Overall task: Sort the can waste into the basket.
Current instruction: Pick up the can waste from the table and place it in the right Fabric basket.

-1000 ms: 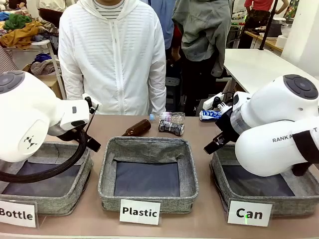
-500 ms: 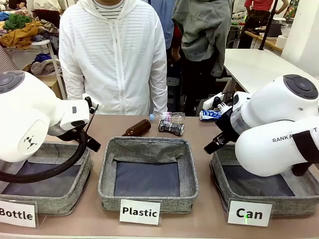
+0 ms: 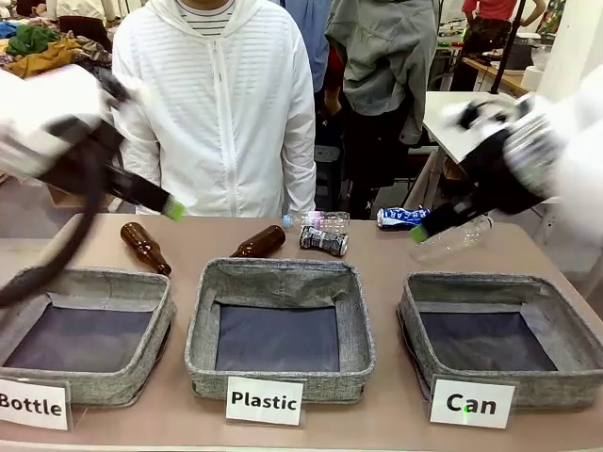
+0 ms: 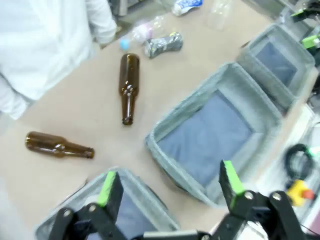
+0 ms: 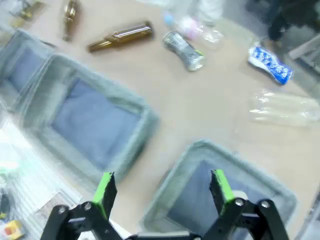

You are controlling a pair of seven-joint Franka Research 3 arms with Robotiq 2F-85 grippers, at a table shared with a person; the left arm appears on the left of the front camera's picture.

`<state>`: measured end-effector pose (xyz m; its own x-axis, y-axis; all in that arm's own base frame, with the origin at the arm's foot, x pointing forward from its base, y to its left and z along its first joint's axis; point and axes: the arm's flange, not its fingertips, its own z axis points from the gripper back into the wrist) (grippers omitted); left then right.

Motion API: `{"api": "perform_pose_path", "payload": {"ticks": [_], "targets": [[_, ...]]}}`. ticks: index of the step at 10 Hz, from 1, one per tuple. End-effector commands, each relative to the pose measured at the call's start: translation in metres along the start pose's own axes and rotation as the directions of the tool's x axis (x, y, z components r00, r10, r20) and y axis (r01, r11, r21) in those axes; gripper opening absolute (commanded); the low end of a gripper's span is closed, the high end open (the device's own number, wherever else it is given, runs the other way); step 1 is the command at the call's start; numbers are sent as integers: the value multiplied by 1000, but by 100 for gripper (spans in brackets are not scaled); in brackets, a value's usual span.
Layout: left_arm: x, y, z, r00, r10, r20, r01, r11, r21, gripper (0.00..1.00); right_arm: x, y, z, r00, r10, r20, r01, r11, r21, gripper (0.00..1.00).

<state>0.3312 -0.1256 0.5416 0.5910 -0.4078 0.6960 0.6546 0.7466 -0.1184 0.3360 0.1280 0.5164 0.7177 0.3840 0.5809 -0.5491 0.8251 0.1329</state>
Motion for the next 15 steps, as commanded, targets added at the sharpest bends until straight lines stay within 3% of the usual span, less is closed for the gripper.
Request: {"api": "perform_pose_path", "payload": {"ticks": [1, 3, 4, 5, 7, 8, 9, 10, 11, 15], "targets": [[-81, 41, 54, 997, 67, 48, -63, 995, -71, 100, -27, -65, 52, 976, -217, 23, 207, 953, 220, 100], [-128, 115, 71, 945, 307, 113, -295, 949, -113, 100, -72, -143, 63, 870, -492, 12, 454, 811, 370, 100], [-155, 146, 72, 892, 435, 127, -413, 895, -167, 100, -93, -176, 61, 813, -582, -26, 535, 728, 428, 100], [-190, 177, 75, 813, 550, 189, -488, 822, -292, 100, -114, -209, 59, 742, -669, -41, 603, 639, 478, 100], [-251, 218, 73, 636, 708, 307, -581, 701, -413, 100, -152, -264, 52, 554, -832, -38, 719, 455, 525, 100], [-268, 224, 74, 575, 745, 337, -603, 665, -442, 100, -166, -275, 49, 455, -890, 5, 775, 399, 491, 100], [-282, 228, 73, 532, 774, 342, -641, 633, -434, 100, -177, -282, 47, 414, -910, 31, 799, 379, 467, 100], [-286, 226, 72, 515, 779, 357, -645, 627, -437, 100, -180, -284, 47, 368, -928, 62, 841, 361, 404, 100], [-279, 266, 100, 544, 780, 309, -656, 625, -424, 100, -187, -284, 51, 438, -899, -27, 797, 373, 475, 100], [-279, 266, 100, 544, 780, 309, -656, 625, -424, 100, -187, -284, 51, 438, -899, -27, 797, 373, 475, 100]]}}
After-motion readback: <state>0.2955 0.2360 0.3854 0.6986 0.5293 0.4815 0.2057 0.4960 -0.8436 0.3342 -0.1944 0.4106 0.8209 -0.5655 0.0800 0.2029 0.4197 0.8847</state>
